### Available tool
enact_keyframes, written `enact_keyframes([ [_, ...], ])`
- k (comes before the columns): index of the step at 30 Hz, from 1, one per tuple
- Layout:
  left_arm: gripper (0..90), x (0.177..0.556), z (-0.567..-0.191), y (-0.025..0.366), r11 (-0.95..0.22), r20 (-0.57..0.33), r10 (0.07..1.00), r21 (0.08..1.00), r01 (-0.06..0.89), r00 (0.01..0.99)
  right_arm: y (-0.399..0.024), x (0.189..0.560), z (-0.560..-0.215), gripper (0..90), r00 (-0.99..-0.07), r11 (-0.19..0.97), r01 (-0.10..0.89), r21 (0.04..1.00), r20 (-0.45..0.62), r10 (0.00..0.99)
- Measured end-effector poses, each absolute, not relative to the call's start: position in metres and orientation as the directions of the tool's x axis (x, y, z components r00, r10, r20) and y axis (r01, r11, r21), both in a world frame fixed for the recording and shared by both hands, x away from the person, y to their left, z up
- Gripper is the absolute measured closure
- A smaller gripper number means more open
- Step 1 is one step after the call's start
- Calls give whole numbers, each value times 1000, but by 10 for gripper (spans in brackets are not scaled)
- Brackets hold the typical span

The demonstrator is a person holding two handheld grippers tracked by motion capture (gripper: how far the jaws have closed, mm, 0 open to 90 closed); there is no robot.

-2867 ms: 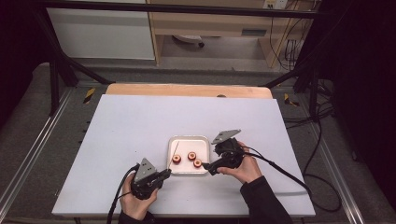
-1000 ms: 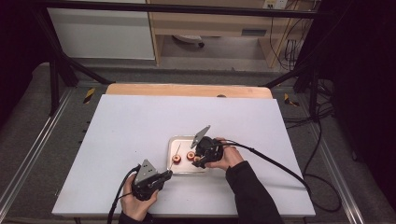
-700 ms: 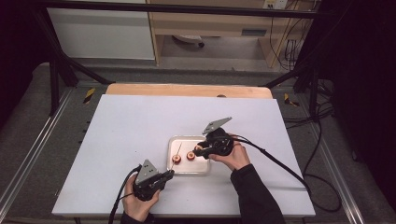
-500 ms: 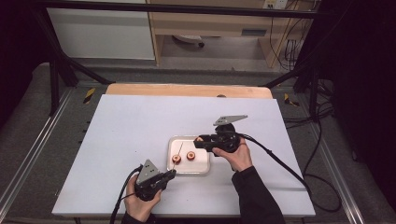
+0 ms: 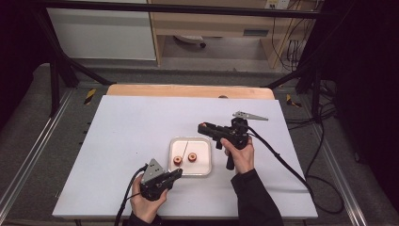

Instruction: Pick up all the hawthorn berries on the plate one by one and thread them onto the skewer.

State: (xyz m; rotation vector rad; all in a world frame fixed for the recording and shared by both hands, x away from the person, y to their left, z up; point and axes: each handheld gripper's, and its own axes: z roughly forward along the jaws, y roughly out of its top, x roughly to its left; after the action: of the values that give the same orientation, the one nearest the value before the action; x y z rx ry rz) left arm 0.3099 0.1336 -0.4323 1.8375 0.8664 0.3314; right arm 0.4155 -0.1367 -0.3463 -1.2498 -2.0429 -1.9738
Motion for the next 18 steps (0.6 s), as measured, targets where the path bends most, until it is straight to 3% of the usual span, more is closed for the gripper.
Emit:
enact_keyframes([
  [7, 886, 311, -429, 125, -198, -157, 692, 897, 394, 705, -136, 412, -343, 614, -660, -215, 547, 809, 575, 484],
  [18, 886, 319, -430, 111, -199, -162, 706, 889, 412, 689, -128, 410, -349, 614, -664, -230, 536, 812, 574, 478],
])
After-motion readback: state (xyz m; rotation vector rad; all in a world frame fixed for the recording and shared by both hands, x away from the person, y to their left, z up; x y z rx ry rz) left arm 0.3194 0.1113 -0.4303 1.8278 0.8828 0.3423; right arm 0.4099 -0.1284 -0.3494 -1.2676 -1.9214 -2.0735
